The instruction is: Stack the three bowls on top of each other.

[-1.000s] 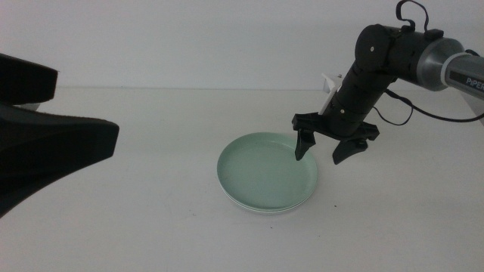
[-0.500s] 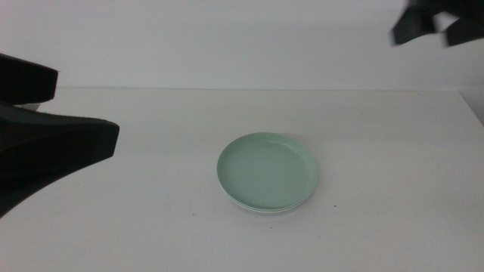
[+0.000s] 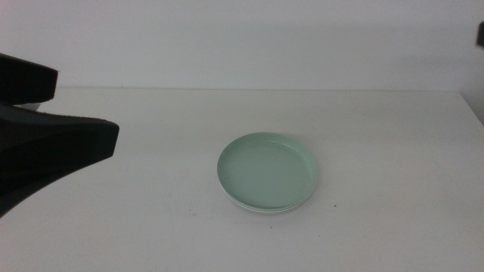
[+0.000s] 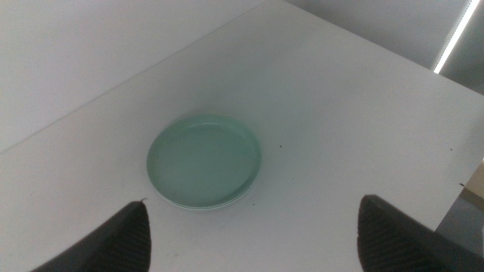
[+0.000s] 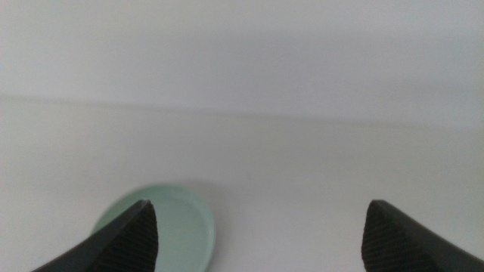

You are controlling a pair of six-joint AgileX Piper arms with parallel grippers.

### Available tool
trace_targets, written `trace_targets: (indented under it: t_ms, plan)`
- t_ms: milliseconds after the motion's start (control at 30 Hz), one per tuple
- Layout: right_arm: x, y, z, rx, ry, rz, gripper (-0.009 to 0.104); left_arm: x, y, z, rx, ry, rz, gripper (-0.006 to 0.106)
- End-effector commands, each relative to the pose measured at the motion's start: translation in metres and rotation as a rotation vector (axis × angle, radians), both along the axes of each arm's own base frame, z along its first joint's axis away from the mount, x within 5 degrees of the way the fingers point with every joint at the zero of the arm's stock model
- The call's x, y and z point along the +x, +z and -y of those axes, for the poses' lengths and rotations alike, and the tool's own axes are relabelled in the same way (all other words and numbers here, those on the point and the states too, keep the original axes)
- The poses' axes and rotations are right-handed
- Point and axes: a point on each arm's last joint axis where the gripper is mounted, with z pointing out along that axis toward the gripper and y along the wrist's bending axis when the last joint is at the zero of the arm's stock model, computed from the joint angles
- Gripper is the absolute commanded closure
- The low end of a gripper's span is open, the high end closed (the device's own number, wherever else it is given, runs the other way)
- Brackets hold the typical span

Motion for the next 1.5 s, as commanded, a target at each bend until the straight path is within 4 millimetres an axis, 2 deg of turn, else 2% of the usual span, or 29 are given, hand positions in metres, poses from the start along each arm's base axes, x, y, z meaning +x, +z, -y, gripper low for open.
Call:
trace_targets:
  t_ms: [0,300,500,800,1000,1233,1467]
  plan:
    - [-0.002,0.004,0.003,-0.007,-0.013,0.054,0.002,0.0,0.0,0.0,-0.008,0.004,0.005,0.007]
    - [-0.001,0.004,0.003,-0.005,-0.015,0.061,0.002,0.0,-0.001,0.0,-0.008,0.003,0.001,0.007]
    - [-0.001,0.004,0.003,-0.005,-0.015,0.061,0.002,0.001,-0.017,-0.005,-0.021,0.064,0.01,0.007]
    - [-0.001,0.004,0.003,-0.005,-0.015,0.061,0.002,0.014,-0.03,-0.05,-0.008,0.527,0.38,0.007]
    - [-0.001,0.004,0.003,-0.005,-0.015,0.061,0.002,0.015,-0.03,-0.067,-0.064,0.744,0.354,0.007]
    - [-0.001,0.004,0.003,-0.005,-0.015,0.061,0.002,0.016,-0.026,-0.067,-0.156,0.766,0.356,0.007]
    - [-0.001,0.004,0.002,-0.001,-0.014,0.06,0.002,0.016,-0.025,-0.07,-0.098,0.779,0.399,0.007]
